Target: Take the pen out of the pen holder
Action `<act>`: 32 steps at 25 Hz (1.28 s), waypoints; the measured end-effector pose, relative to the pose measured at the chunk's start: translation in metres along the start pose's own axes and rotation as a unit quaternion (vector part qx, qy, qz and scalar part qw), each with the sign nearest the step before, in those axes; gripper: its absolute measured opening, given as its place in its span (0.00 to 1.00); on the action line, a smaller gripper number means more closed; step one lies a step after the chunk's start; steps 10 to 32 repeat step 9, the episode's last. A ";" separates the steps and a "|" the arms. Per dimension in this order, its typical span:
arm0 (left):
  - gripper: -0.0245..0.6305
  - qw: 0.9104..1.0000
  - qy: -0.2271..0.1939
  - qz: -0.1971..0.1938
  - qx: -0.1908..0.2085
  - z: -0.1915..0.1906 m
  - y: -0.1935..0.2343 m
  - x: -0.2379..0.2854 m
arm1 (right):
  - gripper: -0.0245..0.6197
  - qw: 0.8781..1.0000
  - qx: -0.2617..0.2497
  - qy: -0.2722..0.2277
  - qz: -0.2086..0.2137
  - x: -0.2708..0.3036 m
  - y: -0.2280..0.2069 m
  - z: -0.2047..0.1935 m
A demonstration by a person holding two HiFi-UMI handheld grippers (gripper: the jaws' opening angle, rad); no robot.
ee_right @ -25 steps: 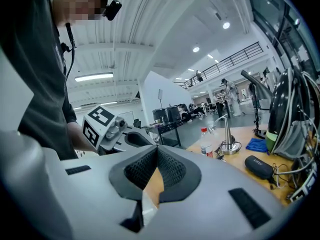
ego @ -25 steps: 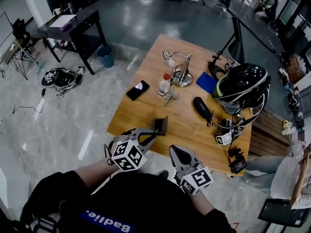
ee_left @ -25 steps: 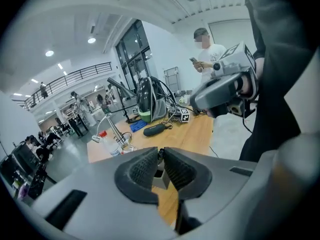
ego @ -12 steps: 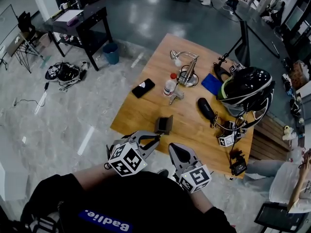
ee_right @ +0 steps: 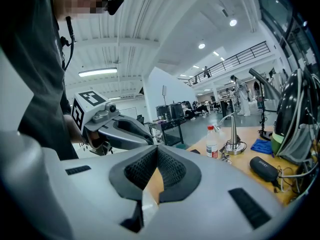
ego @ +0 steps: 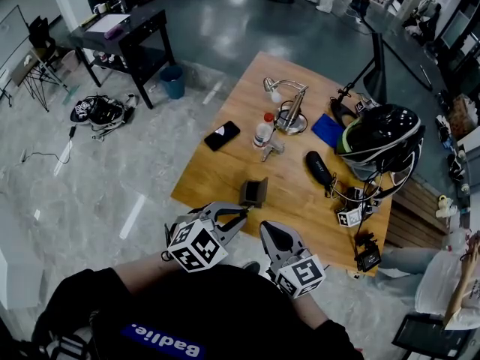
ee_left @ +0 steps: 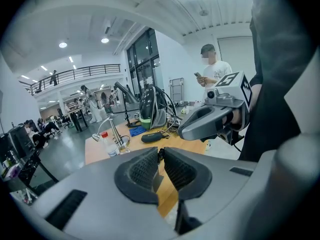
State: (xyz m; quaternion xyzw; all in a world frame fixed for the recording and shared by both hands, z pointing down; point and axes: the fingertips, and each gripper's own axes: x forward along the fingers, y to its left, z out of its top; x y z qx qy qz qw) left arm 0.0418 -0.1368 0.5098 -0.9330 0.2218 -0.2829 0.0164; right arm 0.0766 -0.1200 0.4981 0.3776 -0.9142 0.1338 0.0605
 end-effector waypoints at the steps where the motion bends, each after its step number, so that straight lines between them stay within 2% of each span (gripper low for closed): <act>1: 0.11 1.000 0.000 0.000 0.000 0.000 0.000 0.000 | 0.04 1.000 0.000 0.001 0.000 0.000 0.000 -0.001; 32: 0.11 1.000 0.001 -0.004 -0.001 0.000 -0.001 0.002 | 0.04 1.000 0.007 0.001 -0.003 -0.001 0.000 -0.002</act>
